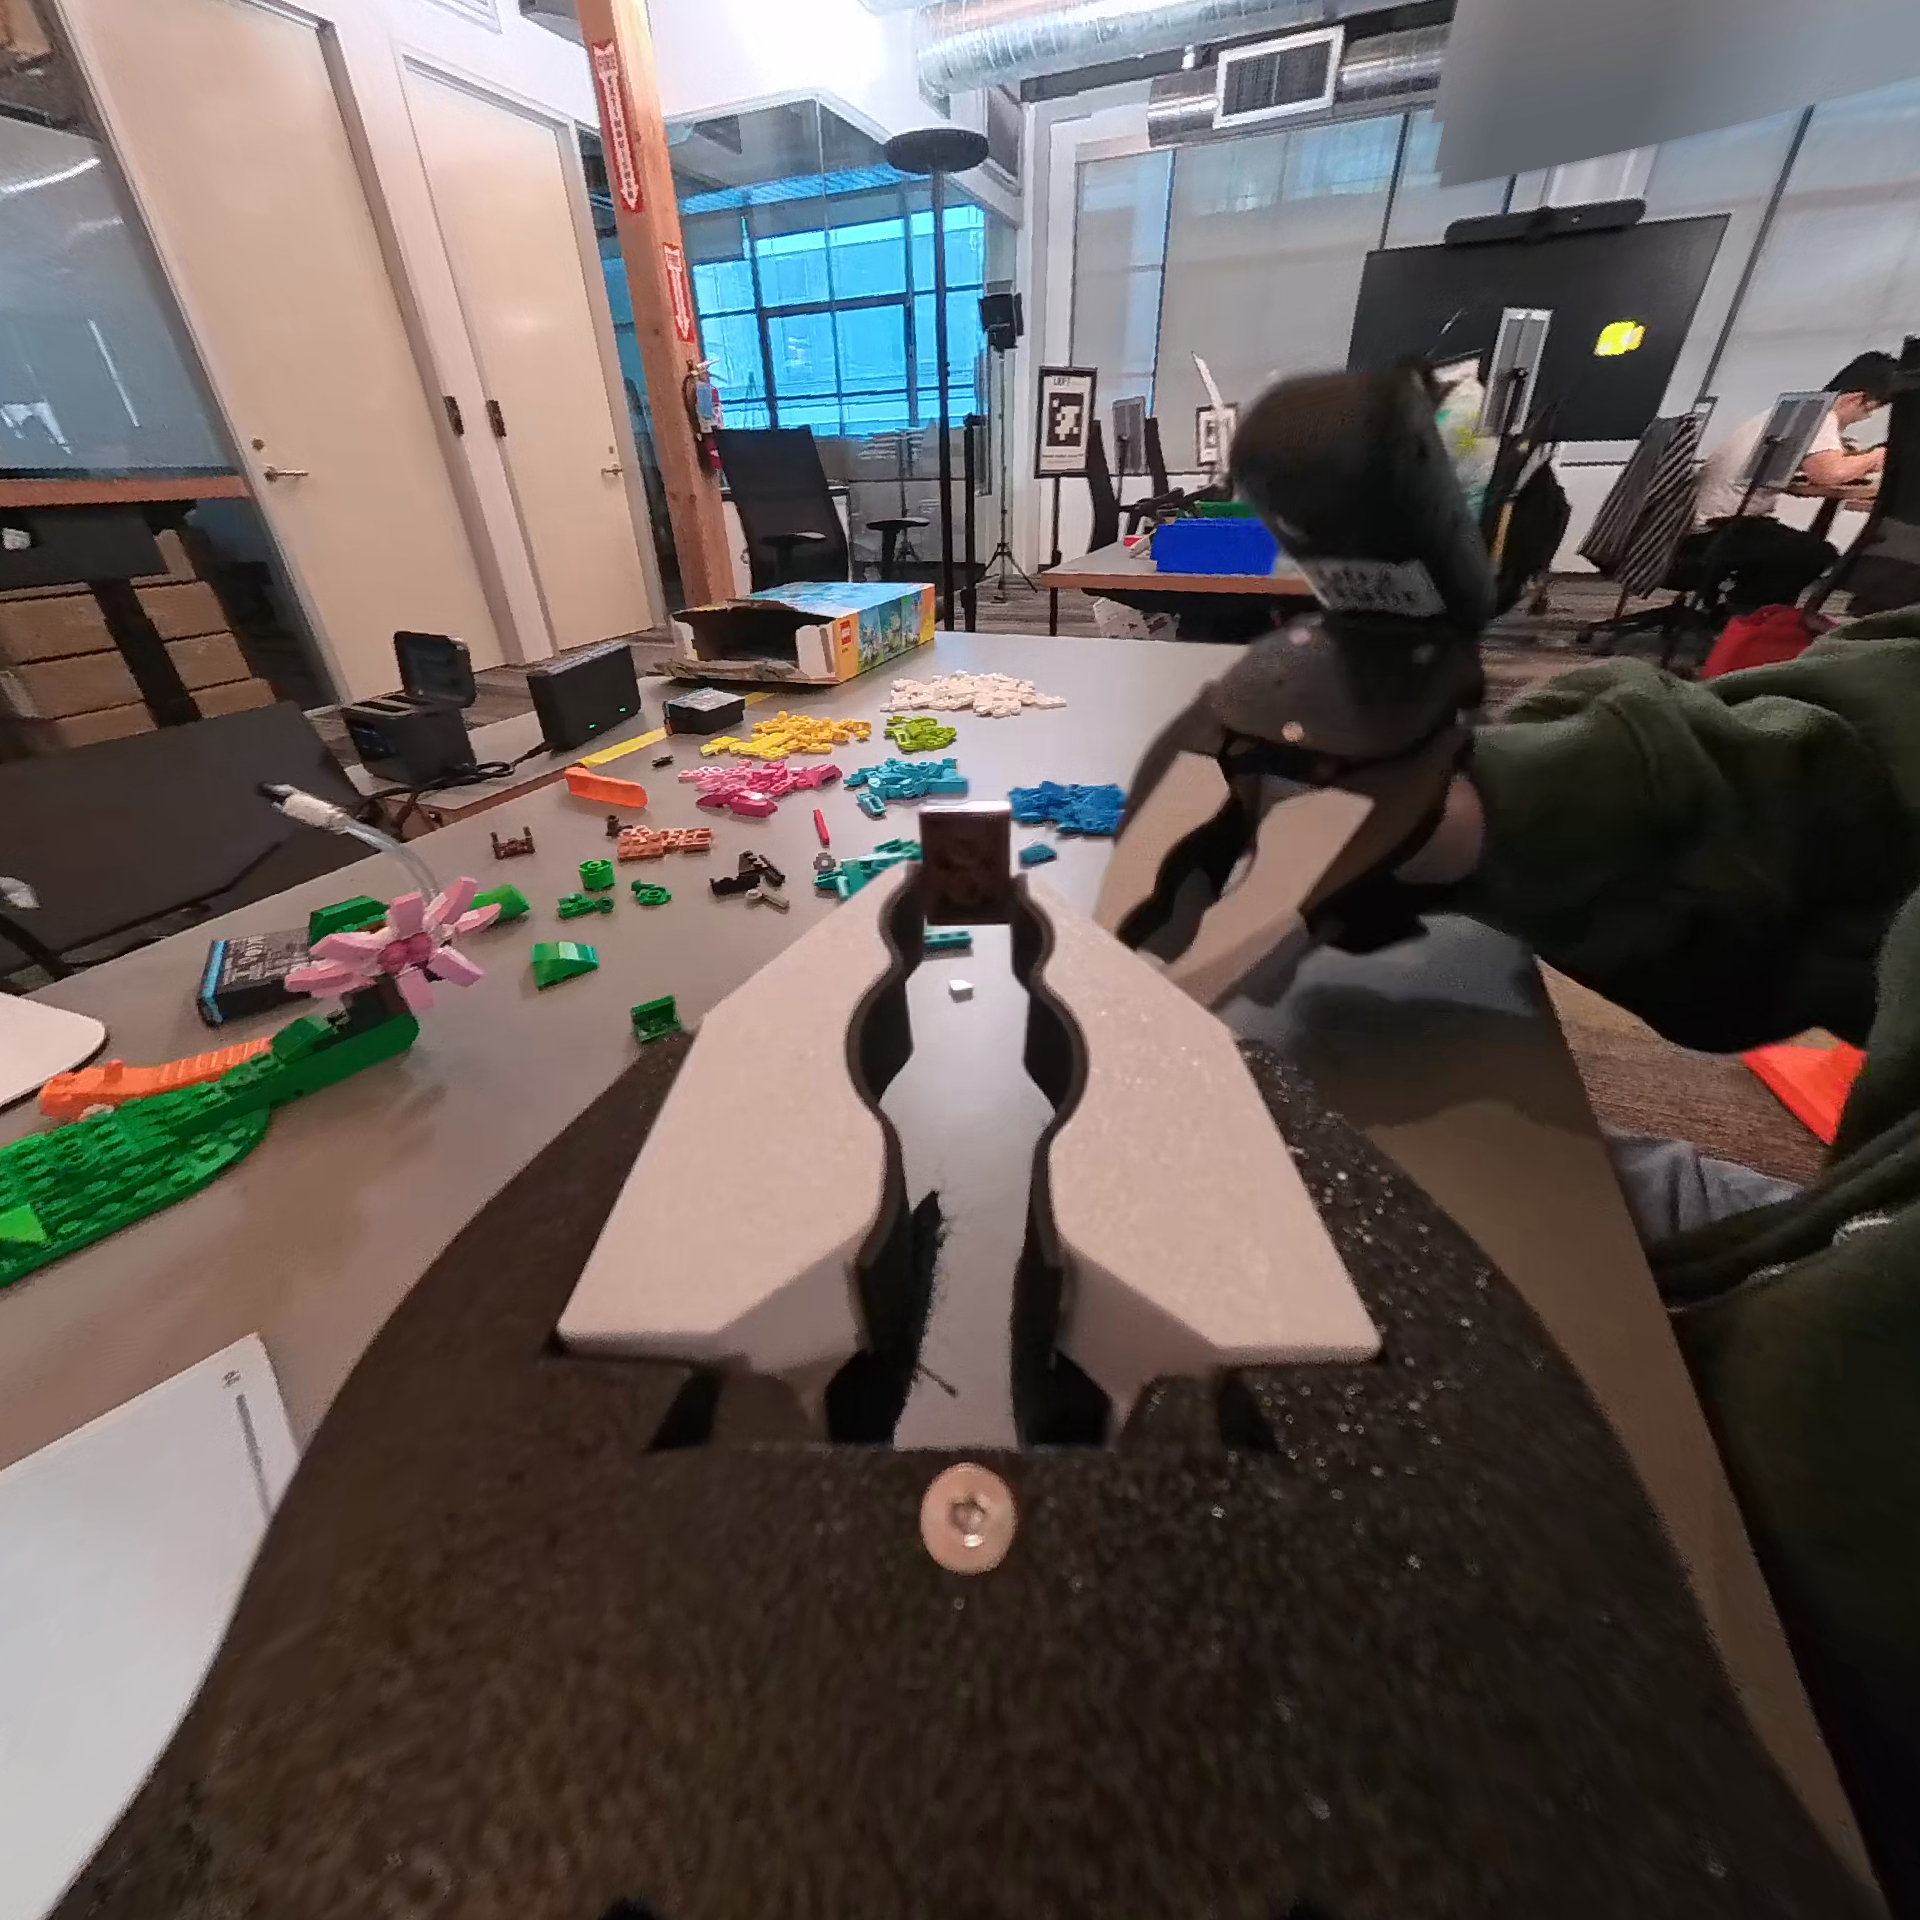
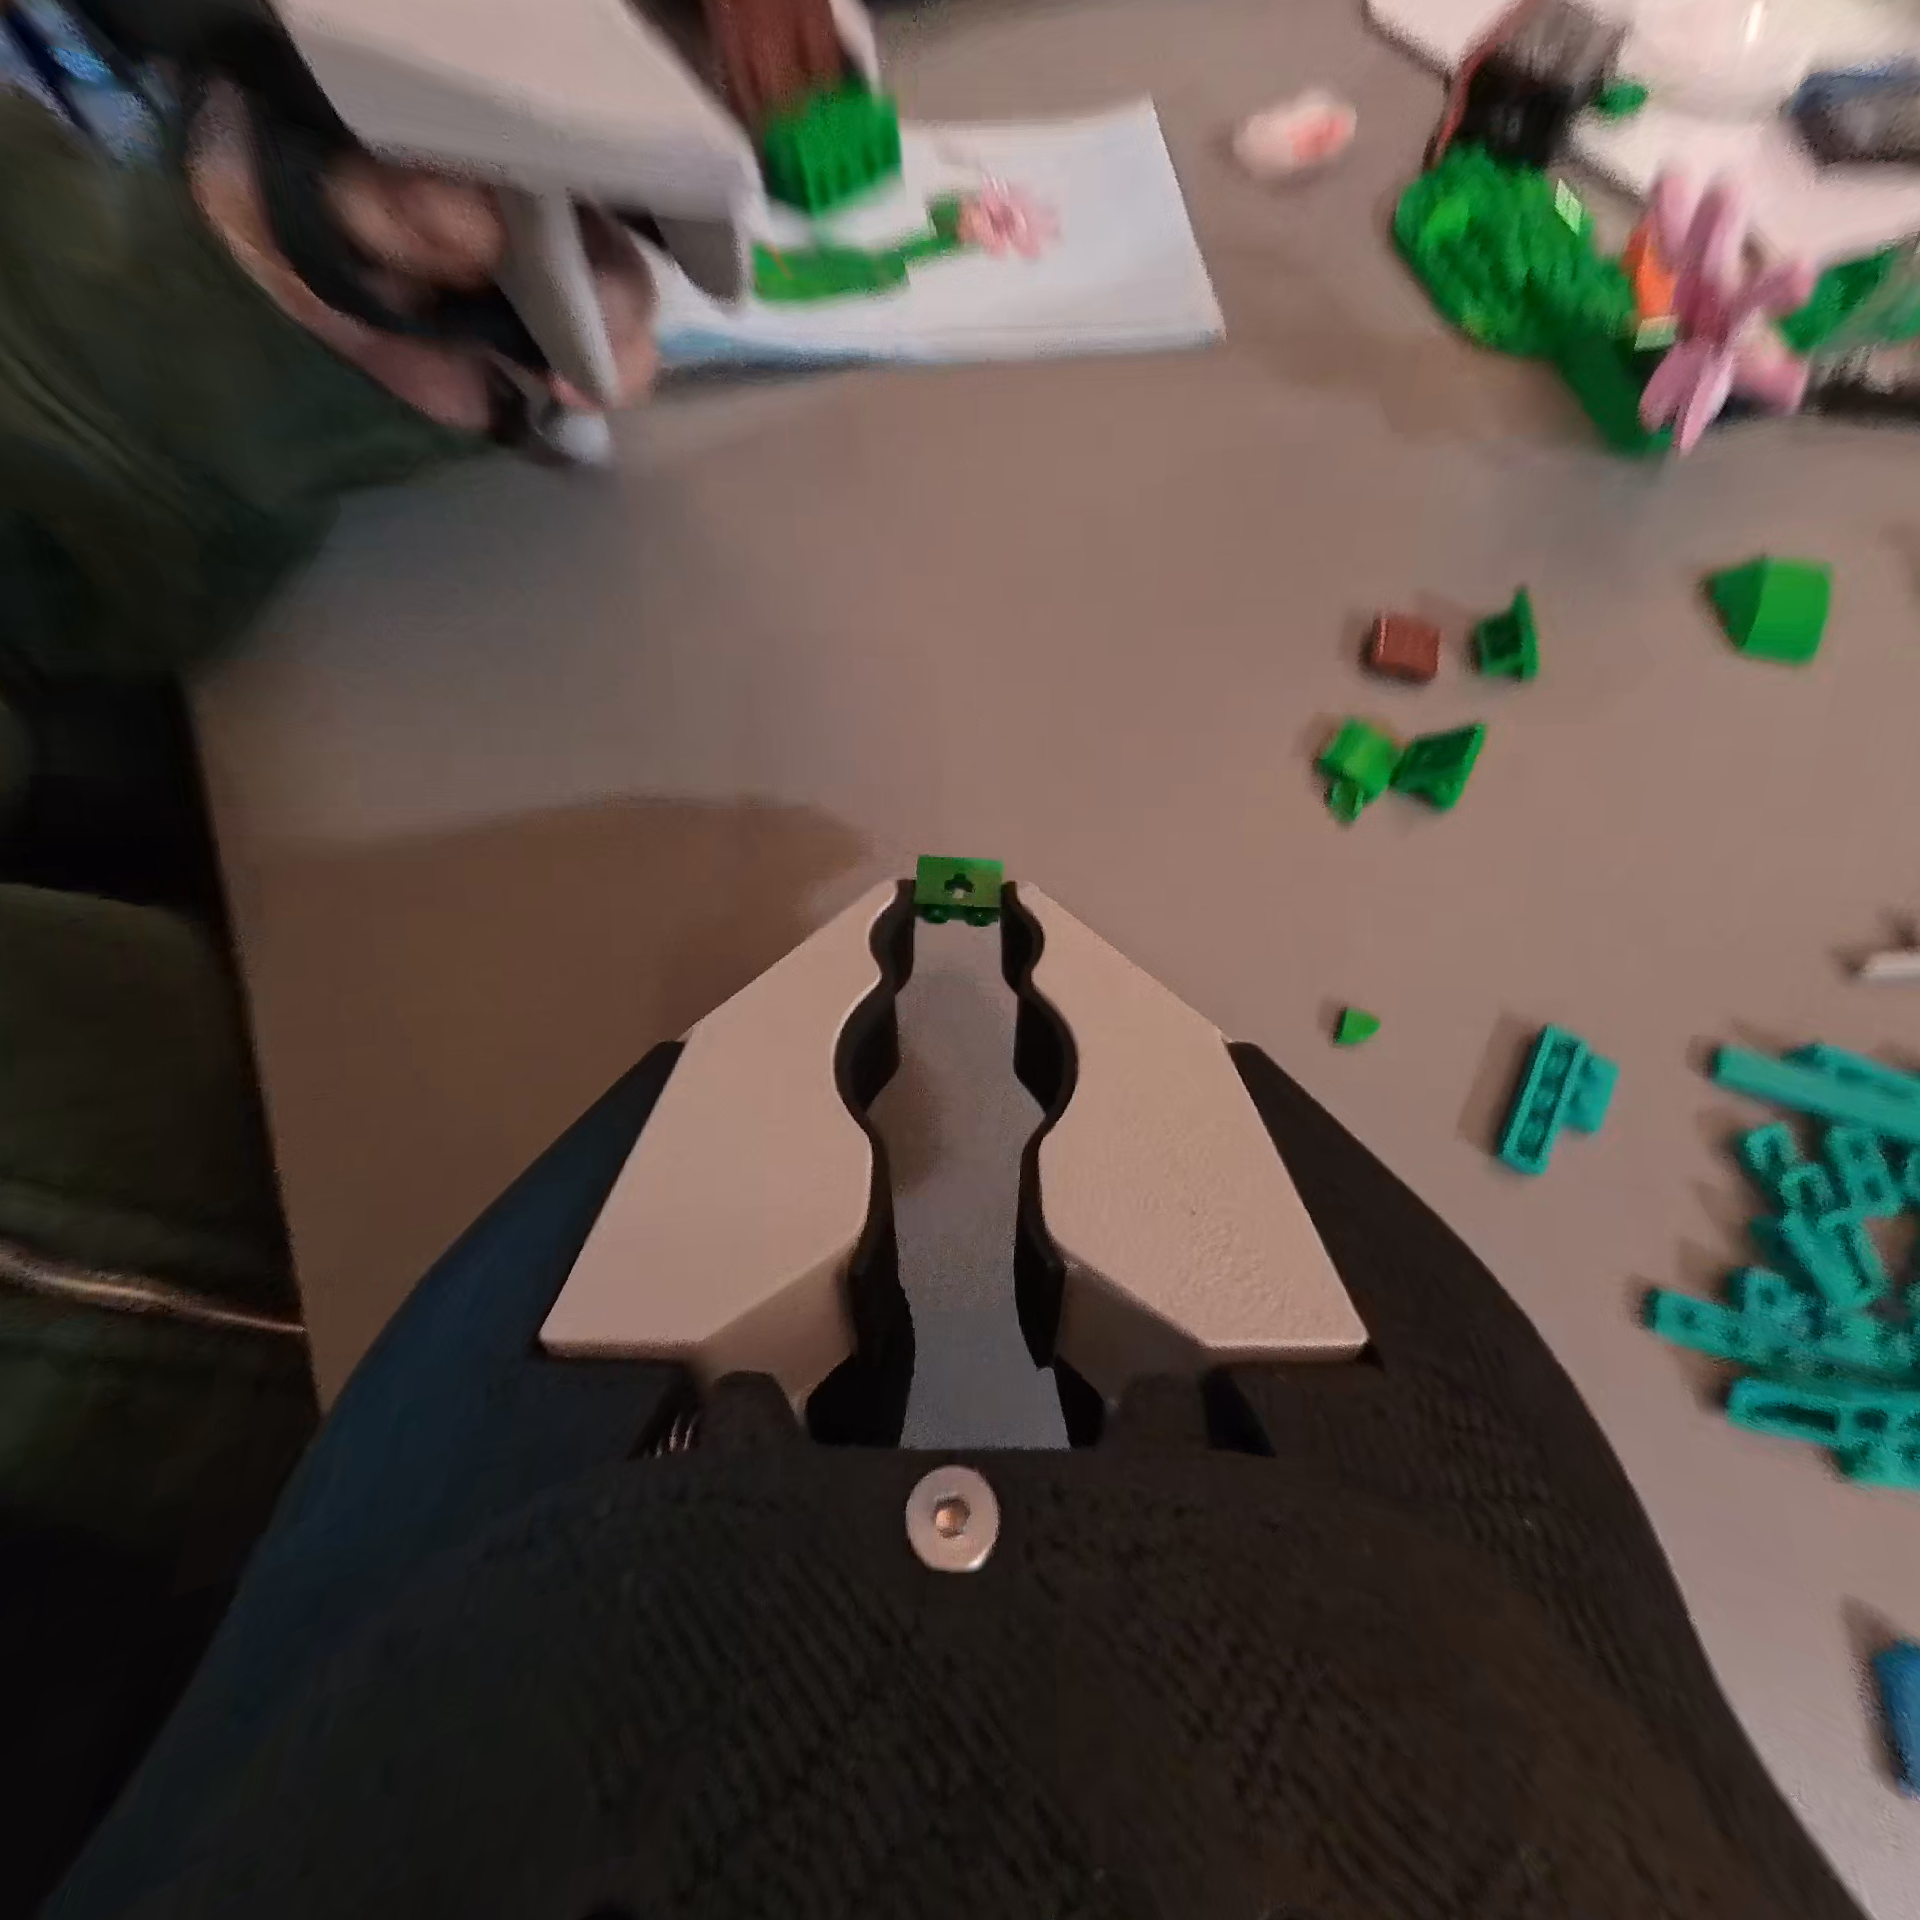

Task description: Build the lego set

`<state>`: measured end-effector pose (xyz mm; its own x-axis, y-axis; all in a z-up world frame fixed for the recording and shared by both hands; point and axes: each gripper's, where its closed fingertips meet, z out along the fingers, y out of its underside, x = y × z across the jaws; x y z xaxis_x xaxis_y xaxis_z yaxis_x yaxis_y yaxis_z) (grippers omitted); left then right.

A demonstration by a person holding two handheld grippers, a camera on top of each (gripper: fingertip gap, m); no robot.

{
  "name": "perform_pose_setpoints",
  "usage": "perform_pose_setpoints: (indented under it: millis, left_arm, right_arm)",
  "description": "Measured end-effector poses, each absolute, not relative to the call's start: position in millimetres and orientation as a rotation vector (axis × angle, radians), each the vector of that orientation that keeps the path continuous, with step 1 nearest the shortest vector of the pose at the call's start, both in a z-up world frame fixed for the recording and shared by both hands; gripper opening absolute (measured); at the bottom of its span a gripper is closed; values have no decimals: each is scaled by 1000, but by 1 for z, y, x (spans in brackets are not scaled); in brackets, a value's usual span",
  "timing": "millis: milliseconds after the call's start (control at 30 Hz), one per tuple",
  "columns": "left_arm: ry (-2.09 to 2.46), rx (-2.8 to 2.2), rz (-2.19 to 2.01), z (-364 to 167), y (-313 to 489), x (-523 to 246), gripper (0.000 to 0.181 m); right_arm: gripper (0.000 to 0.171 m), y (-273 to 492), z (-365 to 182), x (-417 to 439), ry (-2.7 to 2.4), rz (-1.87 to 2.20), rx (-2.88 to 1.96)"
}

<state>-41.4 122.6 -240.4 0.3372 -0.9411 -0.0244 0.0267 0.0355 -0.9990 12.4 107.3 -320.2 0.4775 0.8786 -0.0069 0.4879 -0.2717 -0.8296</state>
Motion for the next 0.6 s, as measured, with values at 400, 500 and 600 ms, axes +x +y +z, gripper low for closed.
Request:
perform_pose_setpoints:
  millis: [400,500,600]
  left_arm:
    - [1124,-1189,-1112,-239,85,-23,13]
    - [1129,-1186,-1134,-239,84,-22,13]
    - [1145,-1185,-1145,-241,81,-21,13]
  right_arm:
    - [15,86,-233,-23,-1543,834,-1593]
    - [15,84,-237,-26,-1633,801,-1606]
    - [15,83,-238,-27,-1686,785,-1615]
